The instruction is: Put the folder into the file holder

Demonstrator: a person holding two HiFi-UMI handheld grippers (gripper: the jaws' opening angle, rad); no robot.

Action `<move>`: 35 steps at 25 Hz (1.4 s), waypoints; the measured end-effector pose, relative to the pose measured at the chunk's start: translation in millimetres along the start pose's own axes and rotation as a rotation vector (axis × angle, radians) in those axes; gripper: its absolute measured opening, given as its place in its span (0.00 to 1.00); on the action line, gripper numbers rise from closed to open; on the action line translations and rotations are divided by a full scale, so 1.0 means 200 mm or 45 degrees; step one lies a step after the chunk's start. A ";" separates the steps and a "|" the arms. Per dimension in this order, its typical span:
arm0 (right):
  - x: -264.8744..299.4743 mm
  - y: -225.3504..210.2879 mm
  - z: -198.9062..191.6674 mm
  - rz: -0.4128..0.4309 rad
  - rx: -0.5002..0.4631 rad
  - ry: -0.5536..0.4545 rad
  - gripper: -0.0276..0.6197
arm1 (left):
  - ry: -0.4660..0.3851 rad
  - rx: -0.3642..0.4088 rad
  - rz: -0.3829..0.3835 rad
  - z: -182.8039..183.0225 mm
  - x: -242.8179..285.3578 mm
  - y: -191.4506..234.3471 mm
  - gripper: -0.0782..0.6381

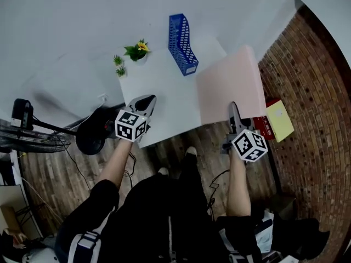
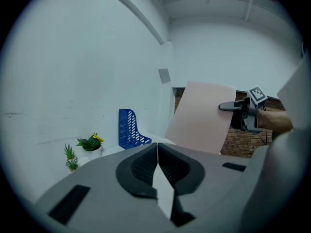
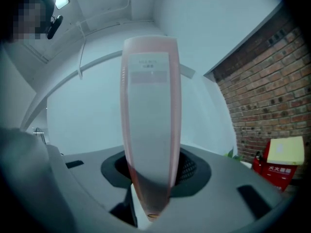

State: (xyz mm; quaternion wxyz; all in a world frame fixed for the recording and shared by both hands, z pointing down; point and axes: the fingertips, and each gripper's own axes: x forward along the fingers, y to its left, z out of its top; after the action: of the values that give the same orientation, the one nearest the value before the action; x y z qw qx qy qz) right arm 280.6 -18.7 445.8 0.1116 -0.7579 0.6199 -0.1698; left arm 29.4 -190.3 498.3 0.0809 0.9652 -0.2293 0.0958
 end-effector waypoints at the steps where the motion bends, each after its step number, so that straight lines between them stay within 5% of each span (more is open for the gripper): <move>1: 0.07 -0.01 0.02 0.023 -0.001 0.007 0.29 | -0.002 -0.005 0.023 0.01 0.03 0.03 0.14; 19: 1.02 -0.19 0.37 0.376 -0.107 0.098 0.29 | -0.031 -0.130 0.417 0.13 0.49 0.21 0.14; 35: 1.42 -0.06 0.51 0.438 -0.125 0.061 0.29 | -0.052 -0.188 0.519 0.12 0.55 0.37 0.14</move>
State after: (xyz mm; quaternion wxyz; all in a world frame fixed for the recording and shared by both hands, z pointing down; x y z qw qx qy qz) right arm 380.5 -297.9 391.2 0.0871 -0.6410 0.7503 -0.1359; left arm 95.2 -307.3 506.8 0.1256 0.8921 -0.4278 0.0735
